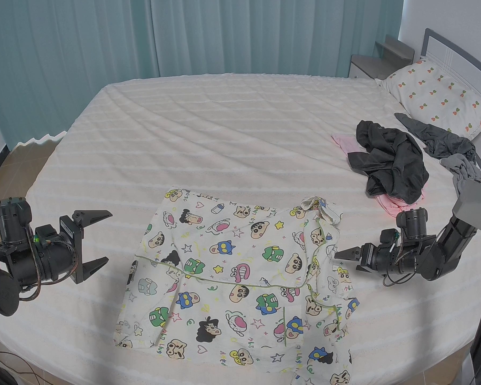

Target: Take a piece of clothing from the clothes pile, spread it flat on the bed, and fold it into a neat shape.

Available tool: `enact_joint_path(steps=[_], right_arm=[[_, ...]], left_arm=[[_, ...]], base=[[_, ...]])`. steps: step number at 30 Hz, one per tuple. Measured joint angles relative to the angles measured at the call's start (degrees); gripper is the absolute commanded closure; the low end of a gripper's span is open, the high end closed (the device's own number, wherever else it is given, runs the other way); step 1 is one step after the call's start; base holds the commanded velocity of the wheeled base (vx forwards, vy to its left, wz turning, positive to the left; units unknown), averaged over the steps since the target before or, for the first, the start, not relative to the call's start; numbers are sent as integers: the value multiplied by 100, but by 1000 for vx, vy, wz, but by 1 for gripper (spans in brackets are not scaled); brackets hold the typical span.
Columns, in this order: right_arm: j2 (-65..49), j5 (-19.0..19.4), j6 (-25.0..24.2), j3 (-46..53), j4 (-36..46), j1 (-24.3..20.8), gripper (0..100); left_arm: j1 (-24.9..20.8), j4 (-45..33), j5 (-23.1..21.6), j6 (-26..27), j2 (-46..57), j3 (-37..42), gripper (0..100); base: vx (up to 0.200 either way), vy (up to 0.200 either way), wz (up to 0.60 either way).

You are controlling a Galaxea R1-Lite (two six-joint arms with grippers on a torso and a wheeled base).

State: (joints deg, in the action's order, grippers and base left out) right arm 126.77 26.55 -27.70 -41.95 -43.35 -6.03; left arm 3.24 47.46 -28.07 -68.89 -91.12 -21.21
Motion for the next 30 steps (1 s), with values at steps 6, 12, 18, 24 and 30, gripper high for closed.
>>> enact_joint_path(steps=[6, 12, 18, 24, 30], right_arm=[[127, 101, -46, -151, 41, -127, 0], [302, 90, -60, -405, 257, -239, 100], [380, 79, -73, -546, 484, -251, 100], [380, 90, -84, -521, 484, -226, 100], [300, 57, -194, -450, 451, -187, 100]], left_arm=[[-2, 0, 2, -2, 44, 22, 0], [2, -2, 5, 0, 59, 29, 0], [6, -2, 5, 0, 61, 22, 0], [6, 2, 11, 0, 69, 21, 0], [6, 0, 27, 2, 69, 27, 0]], base=[[0, 0, 0], [0, 0, 0], [0, 0, 0], [0, 0, 0], [0, 0, 0]])
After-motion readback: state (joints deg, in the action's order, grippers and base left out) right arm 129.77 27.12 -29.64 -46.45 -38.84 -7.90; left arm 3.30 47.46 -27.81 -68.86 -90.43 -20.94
